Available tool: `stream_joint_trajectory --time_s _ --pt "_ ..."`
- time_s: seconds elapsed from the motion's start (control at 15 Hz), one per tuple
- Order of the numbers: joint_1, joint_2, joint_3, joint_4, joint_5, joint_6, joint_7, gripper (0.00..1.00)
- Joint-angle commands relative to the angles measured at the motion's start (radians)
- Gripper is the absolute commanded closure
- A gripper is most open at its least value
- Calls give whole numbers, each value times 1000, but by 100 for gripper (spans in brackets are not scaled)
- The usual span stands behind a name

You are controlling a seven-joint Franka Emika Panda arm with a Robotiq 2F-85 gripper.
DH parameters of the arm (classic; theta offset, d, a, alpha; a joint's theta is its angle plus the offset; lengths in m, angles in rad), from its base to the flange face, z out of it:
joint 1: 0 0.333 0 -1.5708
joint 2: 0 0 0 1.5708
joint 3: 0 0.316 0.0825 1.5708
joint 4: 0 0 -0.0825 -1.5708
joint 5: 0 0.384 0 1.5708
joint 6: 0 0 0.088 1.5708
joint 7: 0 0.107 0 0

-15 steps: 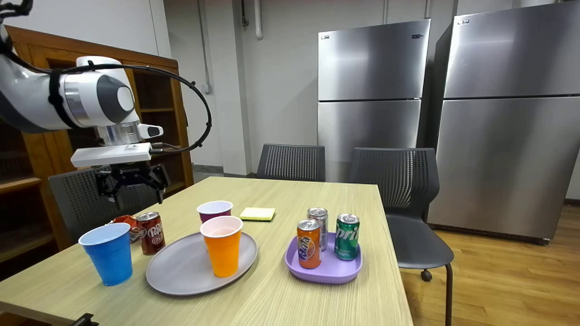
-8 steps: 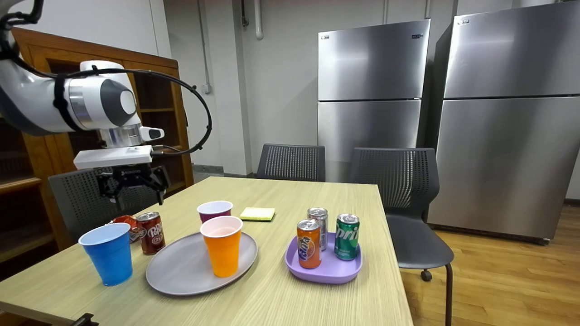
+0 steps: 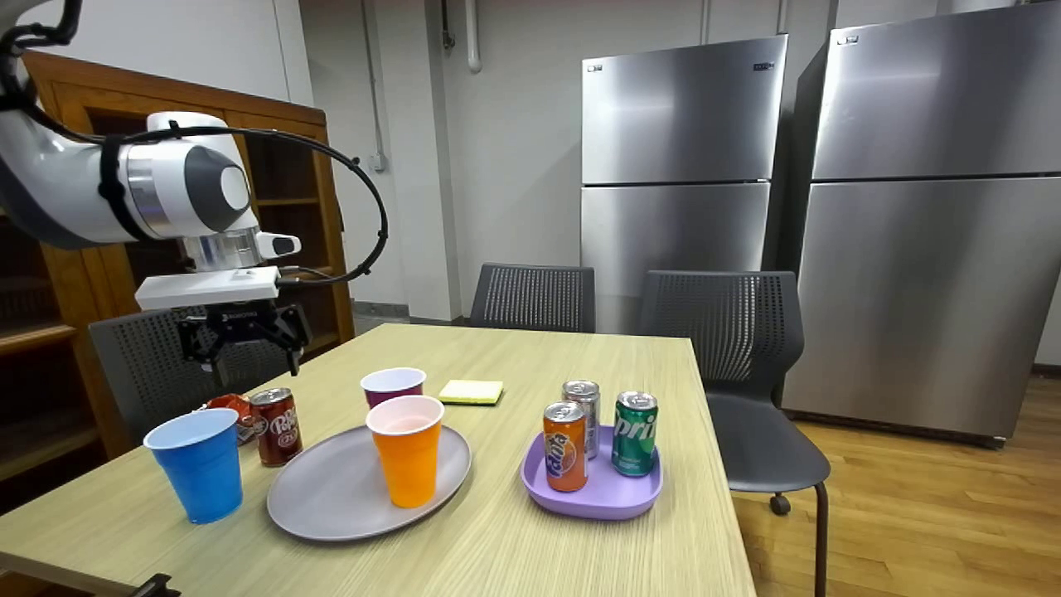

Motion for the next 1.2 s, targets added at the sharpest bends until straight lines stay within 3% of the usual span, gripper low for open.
stream_joint_trajectory --time_s 0.0,1.13 --pt "6 9 -10 4 -38 3 43 0" --pt "40 198 -39 146 -63 -2 59 0"
